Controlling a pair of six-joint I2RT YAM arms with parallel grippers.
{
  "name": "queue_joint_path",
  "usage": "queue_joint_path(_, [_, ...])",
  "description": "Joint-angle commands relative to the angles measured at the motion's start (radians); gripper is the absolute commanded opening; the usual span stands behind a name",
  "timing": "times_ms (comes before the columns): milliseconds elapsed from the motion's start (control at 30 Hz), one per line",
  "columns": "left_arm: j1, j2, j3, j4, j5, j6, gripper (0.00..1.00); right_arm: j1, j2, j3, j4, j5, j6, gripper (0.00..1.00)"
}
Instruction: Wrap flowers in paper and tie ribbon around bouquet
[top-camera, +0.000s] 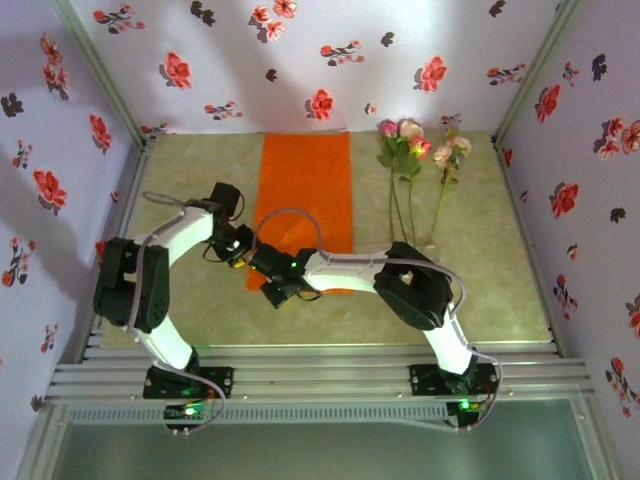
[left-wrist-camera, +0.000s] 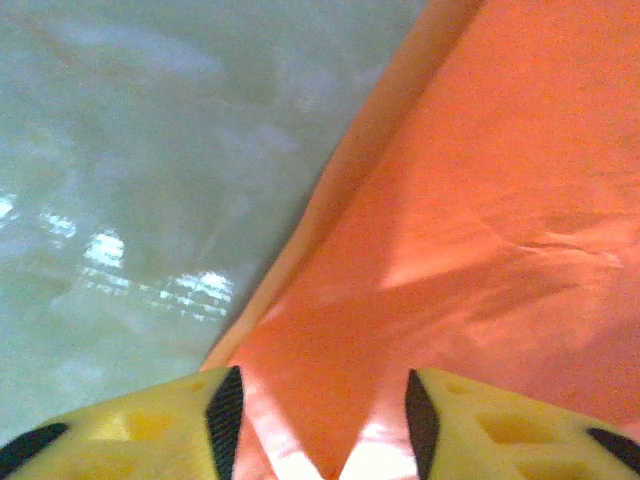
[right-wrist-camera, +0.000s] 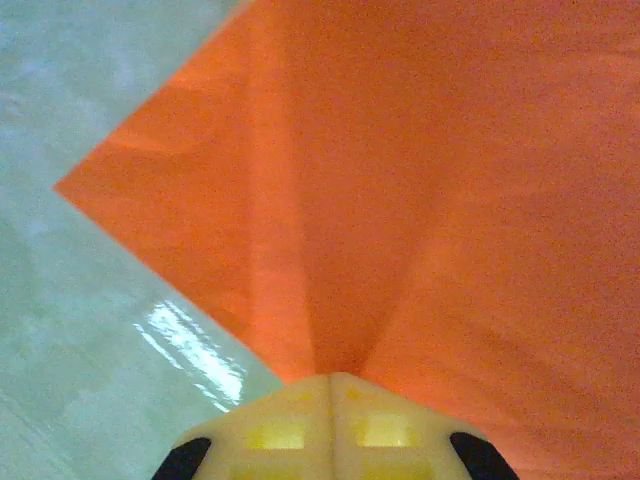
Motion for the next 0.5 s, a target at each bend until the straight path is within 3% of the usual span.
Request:
queue_joint_path(0, [-0.001, -0.079, 0.003, -0.093, -0.019, -0.033, 0.54, -0.041, -0.065, -0.034, 0.052, -0.126, 0.056, 0.0])
queue_joint_path(233, [-0.003, -0.159, -0.166, -0.026, 0.116, -0.128, 0.56, -0.092, -0.065, -0.067, 0.086, -0.224, 0.111, 0.0])
queue_joint_path(467, [-0.005, -0.204, -0.262, 0.017, 0.117, -0.15, 0.56, -0.156, -0.068, -0.105, 0.082, -0.202, 0.189, 0.0])
